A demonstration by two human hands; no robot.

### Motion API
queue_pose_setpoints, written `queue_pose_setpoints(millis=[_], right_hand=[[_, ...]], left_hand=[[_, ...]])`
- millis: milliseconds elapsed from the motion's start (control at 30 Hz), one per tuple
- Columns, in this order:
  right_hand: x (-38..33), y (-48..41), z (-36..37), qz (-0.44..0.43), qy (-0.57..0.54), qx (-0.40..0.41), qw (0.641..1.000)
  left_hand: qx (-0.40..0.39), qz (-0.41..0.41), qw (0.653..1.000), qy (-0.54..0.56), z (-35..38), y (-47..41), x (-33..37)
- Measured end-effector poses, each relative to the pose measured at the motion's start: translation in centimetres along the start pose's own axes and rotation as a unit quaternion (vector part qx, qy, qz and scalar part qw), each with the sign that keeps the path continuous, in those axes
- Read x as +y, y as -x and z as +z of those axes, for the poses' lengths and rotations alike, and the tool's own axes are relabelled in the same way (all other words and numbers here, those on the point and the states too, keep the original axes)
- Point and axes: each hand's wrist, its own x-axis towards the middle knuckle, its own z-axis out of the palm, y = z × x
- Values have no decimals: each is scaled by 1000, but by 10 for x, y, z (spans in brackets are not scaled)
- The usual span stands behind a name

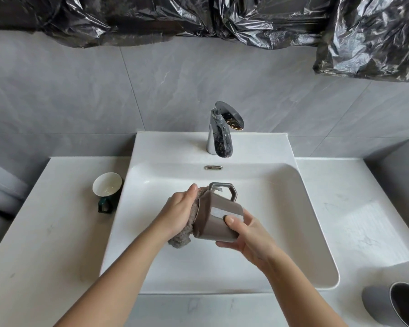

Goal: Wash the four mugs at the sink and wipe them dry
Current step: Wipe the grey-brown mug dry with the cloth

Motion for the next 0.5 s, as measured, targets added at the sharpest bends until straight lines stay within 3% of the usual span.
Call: queue_pose_setpoints(millis=[167,267,400,500], right_hand=[[-5,0,-5,-60,118,59,989],[-3,0,-5,-81,137,77,984],[4,-5,-5,-77,81,136,984],[5,-3,-4,-62,-8,132,989]], left_hand=[[17,-29,999,33,9,-2,-6],[41,17,998,41,13,8,8],[94,145,985,-3,25,18,18],[152,206,965,-59,33,19,14]])
